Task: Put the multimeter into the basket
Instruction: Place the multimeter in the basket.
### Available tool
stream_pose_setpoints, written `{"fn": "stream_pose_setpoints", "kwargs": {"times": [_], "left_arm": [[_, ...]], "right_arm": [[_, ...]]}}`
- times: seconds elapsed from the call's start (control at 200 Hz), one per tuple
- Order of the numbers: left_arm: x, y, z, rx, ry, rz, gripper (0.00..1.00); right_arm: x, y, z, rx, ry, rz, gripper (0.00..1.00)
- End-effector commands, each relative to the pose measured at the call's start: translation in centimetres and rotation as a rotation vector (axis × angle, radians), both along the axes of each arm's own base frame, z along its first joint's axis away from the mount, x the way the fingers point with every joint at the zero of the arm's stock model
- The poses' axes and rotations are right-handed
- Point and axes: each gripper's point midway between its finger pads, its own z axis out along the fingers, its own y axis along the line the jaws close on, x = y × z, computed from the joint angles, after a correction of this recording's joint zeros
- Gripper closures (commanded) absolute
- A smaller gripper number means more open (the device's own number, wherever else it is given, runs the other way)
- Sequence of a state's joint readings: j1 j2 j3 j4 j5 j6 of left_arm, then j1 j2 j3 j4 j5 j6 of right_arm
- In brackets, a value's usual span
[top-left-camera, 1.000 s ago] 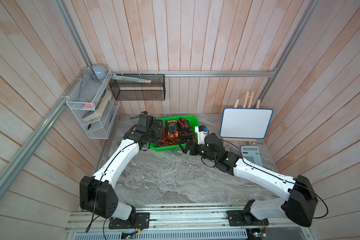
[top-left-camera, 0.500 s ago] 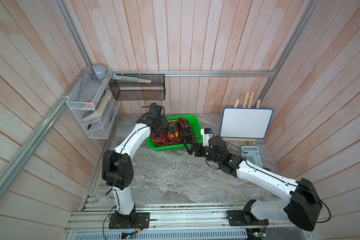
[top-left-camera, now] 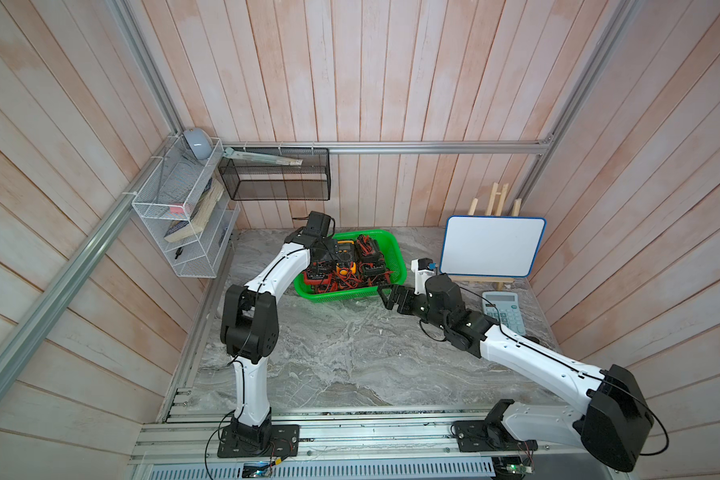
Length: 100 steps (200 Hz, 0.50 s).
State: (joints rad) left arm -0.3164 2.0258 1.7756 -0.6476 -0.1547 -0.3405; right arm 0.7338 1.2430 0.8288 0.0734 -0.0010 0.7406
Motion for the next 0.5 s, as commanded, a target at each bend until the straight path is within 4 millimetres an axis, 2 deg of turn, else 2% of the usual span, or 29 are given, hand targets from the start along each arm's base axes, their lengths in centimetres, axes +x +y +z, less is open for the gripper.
{"fn": "stream_pose_setpoints", "kwargs": {"times": [0.0,0.18,0.495], "left_arm": [[0.8,0.1,1.1,0.01,-0.025,0.006,0.0],[0.8,-0.1,2.6,-0.006,-0.047,-0.002,0.0],[0.2,-0.3,9.0,-0.059,-0.152,-0.014,0.0]], "right_arm": [[0.0,-0.9,-0.3,-0.006,0.008,-0.026,0.02],[-0.1,-1.4,-0.4,-0.003,0.009,-0.032,0.02],[0.3,-2.4,0.0,-0.01,-0.001,-0.052,0.02]]}}
